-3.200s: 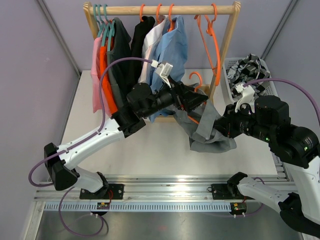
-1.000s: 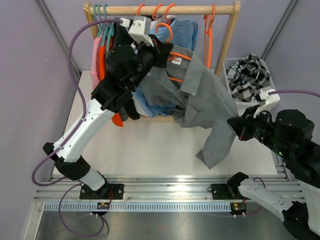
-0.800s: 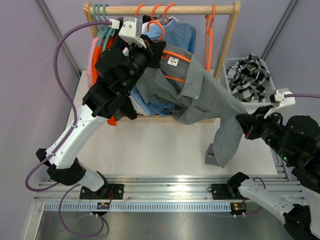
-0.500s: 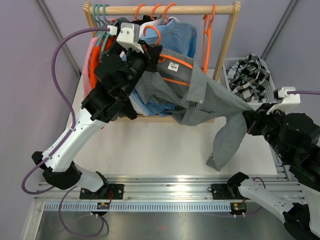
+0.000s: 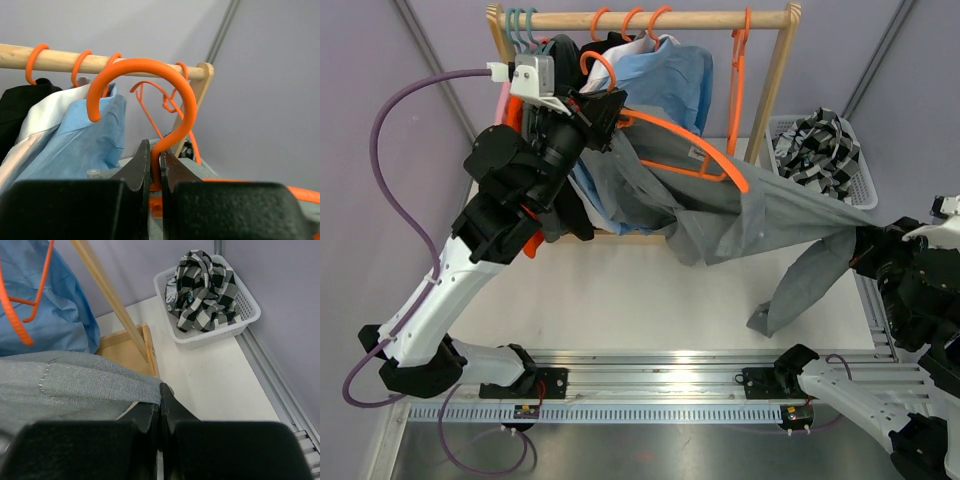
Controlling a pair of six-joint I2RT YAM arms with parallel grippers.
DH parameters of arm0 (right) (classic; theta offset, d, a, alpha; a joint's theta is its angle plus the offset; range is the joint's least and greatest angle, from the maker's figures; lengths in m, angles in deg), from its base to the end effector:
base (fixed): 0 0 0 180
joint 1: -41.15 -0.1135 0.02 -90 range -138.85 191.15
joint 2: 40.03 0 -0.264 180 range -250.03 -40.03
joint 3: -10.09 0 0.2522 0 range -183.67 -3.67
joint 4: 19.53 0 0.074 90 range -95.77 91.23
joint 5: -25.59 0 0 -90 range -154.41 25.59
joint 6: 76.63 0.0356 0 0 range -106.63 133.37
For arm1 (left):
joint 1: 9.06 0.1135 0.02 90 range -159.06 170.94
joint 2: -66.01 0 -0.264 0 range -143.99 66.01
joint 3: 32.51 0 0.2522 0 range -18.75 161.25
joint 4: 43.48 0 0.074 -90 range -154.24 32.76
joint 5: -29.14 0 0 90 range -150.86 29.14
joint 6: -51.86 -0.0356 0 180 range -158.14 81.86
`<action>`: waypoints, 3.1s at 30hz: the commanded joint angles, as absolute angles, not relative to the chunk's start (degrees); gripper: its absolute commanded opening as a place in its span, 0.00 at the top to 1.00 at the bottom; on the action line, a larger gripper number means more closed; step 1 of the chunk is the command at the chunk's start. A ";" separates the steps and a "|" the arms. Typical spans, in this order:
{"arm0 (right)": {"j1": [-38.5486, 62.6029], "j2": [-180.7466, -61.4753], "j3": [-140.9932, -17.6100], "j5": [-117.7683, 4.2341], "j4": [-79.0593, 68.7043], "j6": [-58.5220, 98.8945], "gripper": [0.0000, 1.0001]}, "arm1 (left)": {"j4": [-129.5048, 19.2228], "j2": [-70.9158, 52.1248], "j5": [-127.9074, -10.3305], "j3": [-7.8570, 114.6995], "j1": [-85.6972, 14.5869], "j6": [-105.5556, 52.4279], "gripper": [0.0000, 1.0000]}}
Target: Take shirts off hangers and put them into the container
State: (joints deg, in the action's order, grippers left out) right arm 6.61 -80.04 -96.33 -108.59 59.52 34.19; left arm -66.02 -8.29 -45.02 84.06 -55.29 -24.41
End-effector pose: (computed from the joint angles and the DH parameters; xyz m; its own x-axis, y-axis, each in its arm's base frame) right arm 0.0271 -0.0115 0.4926 -0.1139 0.2310 -0.9663 0.2076 0.9567 0.2043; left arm 0.1710 -0.1645 0.5738 0.1042 -0.4388 -0.8925 0.5576 0.7689 -0.3129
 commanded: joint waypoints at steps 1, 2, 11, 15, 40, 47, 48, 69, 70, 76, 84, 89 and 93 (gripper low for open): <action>7.05 -81.42 -96.66 -117.59 63.57 34.21 1.00 | -59.16 -5.27 -44.91 84.44 -53.00 -22.78 1.00; 7.05 -82.30 -95.79 -114.54 63.40 33.59 1.00 | -59.61 -5.27 -47.47 83.22 -53.00 -18.41 1.00; 7.05 -86.52 -89.46 -100.55 57.34 29.19 1.00 | -44.87 -4.30 -73.41 64.76 -60.11 6.11 1.00; 7.05 -87.93 -88.40 -98.25 55.93 28.31 1.00 | -36.69 -5.53 -78.87 58.78 -63.98 14.23 1.00; 7.05 -90.40 -86.20 -93.07 54.43 26.65 0.25 | -31.11 -0.44 -74.68 45.14 -65.92 22.01 1.00; 7.05 -86.35 -88.83 -71.99 48.74 25.06 0.02 | -48.10 0.01 -70.79 49.90 -63.02 16.26 1.00; 7.14 -85.91 -88.83 -69.44 47.85 25.32 0.02 | -49.06 -0.26 -70.44 49.72 -62.93 16.00 1.00; 7.05 -86.26 -78.55 -46.83 35.10 30.86 0.19 | -33.96 -4.04 -80.19 42.78 -60.21 28.12 1.00; 7.05 -86.35 -78.46 -46.74 34.92 30.86 0.20 | -33.78 -4.13 -80.45 42.78 -60.21 28.39 1.00; 7.05 -86.70 -78.29 -46.74 34.48 30.86 0.22 | -31.93 -4.21 -81.51 41.99 -60.30 30.06 0.76; 7.05 -87.14 -78.02 -46.74 34.31 30.95 0.28 | -32.90 -4.04 -82.21 42.42 -60.30 30.15 1.00; 7.05 -87.49 -77.85 -47.18 34.31 30.95 0.31 | -33.08 -3.95 -82.13 42.51 -60.30 29.71 1.00; 7.05 -87.49 -80.03 -54.25 37.11 30.34 0.30 | -38.85 -4.47 -78.46 46.01 -60.64 20.89 1.00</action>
